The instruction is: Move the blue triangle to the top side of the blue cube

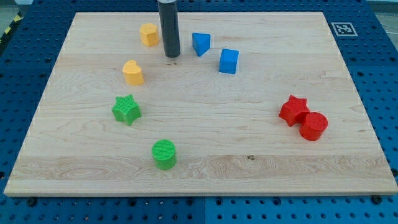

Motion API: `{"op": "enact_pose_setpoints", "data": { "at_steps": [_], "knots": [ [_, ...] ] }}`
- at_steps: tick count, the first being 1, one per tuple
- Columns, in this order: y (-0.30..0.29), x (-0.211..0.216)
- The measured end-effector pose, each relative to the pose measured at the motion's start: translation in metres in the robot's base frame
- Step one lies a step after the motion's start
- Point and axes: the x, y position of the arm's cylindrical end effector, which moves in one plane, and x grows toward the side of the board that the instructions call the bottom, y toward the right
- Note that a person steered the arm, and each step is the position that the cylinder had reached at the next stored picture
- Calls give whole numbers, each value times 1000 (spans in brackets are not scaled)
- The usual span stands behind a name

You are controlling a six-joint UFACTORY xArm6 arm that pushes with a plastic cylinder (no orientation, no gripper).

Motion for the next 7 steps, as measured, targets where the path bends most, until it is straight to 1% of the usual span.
{"op": "enact_pose_setpoints", "data": {
  "at_steps": [1,2,5,7],
  "knots": [
    [0,-26],
    [6,-40],
    [52,-40],
    [27,-40]
  ]
}}
